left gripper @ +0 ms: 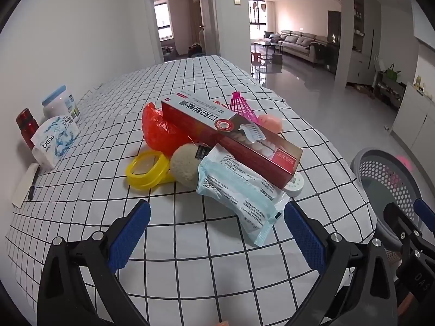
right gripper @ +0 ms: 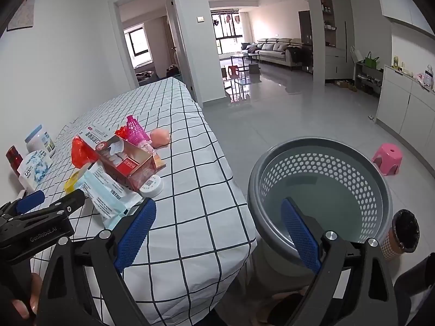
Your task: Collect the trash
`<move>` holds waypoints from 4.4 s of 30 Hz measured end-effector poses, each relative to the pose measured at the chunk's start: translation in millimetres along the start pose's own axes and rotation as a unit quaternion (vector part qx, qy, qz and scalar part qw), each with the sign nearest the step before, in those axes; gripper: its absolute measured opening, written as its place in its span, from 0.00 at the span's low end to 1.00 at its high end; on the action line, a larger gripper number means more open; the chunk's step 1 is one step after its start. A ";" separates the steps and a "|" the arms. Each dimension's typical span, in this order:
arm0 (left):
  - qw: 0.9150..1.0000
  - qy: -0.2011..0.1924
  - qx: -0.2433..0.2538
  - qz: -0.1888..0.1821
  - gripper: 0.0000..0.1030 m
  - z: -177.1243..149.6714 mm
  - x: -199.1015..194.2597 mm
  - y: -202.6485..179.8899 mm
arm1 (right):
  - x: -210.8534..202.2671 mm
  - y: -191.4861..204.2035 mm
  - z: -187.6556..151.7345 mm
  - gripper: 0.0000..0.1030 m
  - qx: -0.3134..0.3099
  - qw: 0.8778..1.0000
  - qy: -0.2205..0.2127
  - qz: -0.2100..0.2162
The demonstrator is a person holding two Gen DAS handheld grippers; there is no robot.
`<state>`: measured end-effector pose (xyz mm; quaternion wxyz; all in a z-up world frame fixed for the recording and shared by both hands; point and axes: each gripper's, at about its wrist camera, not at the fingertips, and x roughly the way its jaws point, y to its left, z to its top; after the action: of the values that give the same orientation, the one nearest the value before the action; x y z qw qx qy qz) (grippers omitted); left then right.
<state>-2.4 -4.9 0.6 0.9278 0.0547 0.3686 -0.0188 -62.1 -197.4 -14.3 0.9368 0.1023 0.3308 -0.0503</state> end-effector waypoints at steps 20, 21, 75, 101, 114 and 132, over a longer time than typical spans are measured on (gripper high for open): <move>1.000 -0.003 -0.001 0.001 0.94 1.2 -2.2 1.9 | -1.7 -2.5 0.9 0.86 -0.001 1.000 -0.002 0.000; 1.000 -0.004 -0.001 0.001 0.94 1.2 -2.5 1.5 | -1.1 -2.4 0.2 0.86 0.000 1.000 -0.003 0.000; 1.000 -0.009 -0.003 0.000 0.94 4.0 -5.2 0.0 | -7.3 -1.0 2.4 0.86 -0.003 1.000 -0.008 -0.001; 0.996 -0.013 -0.061 0.067 0.94 6.6 27.9 70.8 | 44.0 42.3 5.6 0.86 -0.060 0.994 0.024 0.083; 0.993 0.008 -0.083 0.079 0.94 7.2 45.3 83.4 | 97.9 85.3 55.2 0.86 -0.143 0.979 0.052 0.137; 0.983 0.048 -0.150 0.097 0.94 -2.5 51.6 99.5 | 156.9 136.4 77.3 0.86 -0.252 0.934 0.119 0.222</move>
<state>40.9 94.4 -27.9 0.9040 -0.0485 0.4046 0.1290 128.9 -86.1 -32.8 0.8726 -0.0609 0.4108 0.2569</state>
